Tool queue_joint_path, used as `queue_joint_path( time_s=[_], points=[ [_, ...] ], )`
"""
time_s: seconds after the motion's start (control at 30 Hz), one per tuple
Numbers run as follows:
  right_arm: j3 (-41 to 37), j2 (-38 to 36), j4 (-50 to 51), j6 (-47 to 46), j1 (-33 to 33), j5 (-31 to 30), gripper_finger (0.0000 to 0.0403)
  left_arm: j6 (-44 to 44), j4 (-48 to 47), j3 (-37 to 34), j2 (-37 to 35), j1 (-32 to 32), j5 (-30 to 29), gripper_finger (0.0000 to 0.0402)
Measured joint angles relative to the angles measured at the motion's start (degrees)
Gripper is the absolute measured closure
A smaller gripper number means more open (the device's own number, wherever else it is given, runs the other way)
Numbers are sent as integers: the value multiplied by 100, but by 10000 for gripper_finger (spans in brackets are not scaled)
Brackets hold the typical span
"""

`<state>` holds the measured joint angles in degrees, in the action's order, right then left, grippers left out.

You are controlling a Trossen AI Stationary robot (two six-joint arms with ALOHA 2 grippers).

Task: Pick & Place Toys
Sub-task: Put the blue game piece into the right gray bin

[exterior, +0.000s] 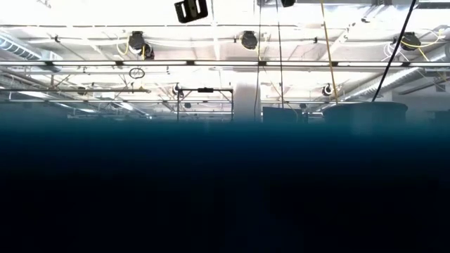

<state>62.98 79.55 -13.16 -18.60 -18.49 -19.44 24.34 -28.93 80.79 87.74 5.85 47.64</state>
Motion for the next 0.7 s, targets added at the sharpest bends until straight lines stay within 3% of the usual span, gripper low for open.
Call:
queue_joint_path(
  time_s=[0.37, 0.57, 0.7],
  points=[
    [-2, 0, -579, 832, -255, -454, 193, 601, 655, 0, 2, 1, 542, 227],
    [-2, 0, -633, 984, -287, -444, 193, 625, 692, -4, 77, 45, 643, 262],
    [-2, 0, -603, 1084, -340, -451, 193, 726, 693, -7, 126, 134, 669, 263]
  ],
)
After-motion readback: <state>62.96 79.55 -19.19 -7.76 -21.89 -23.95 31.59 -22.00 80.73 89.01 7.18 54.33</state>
